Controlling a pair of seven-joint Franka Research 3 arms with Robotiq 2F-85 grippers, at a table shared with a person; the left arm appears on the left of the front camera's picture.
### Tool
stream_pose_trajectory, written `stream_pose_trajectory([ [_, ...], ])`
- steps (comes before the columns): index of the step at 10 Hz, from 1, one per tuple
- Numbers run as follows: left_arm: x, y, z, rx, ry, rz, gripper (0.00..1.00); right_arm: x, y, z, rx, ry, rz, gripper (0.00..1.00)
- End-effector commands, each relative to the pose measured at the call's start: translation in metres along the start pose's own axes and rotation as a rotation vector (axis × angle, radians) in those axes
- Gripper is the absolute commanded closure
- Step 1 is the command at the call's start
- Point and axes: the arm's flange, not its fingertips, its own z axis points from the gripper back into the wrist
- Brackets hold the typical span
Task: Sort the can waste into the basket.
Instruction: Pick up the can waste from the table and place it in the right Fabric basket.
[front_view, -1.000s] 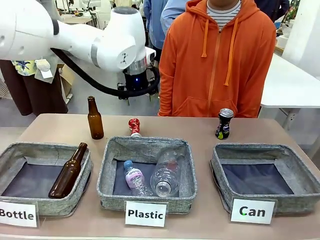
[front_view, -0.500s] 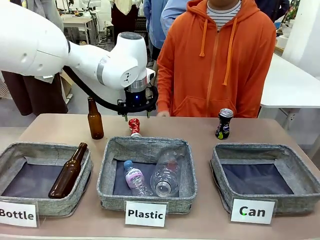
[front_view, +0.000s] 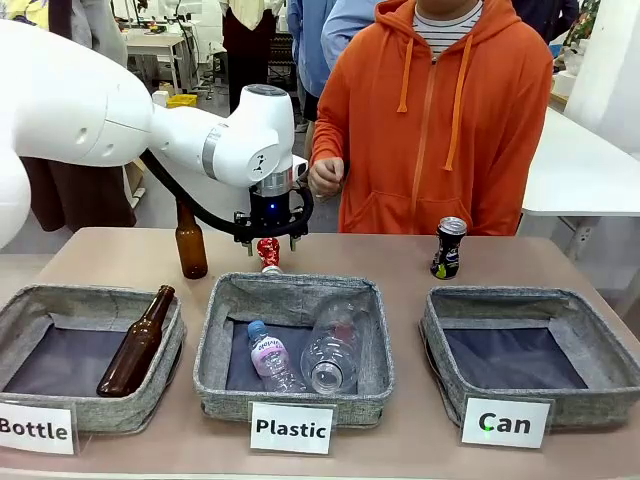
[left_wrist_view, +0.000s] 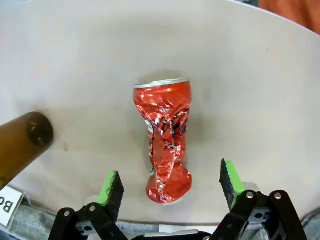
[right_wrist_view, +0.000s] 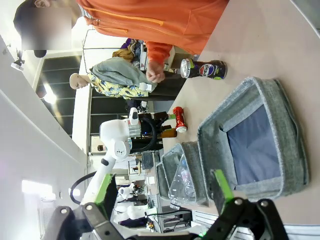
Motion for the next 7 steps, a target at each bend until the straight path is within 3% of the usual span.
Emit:
stream_pose_trajectory([
  [1, -0.021, 0.030, 0.066, -0.213, 0.070, -0.137, 0.00, 0.002, 0.003, -0.001, 0.028, -0.013, 0.008, 0.00],
  [2, -0.065, 0.064, 0.125, -0.343, 0.090, -0.286, 0.00, 0.002, 0.003, -0.001, 0.028, -0.013, 0.008, 0.00],
  [4, -0.155, 0.153, 0.209, -0.389, 0.146, -0.586, 0.00, 0.002, 0.003, -0.001, 0.028, -0.013, 0.008, 0.00],
  [5, -0.201, 0.198, 0.231, -0.373, 0.174, -0.826, 0.00, 0.002, 0.003, -0.001, 0.028, -0.013, 0.008, 0.00],
  [6, -0.229, 0.230, 0.240, -0.414, 0.158, -0.939, 0.00, 0.002, 0.003, -0.001, 0.028, -0.013, 0.008, 0.00],
  [7, -0.250, 0.259, 0.247, -0.458, 0.131, -0.942, 0.00, 0.002, 0.003, -0.001, 0.028, -0.013, 0.008, 0.00],
])
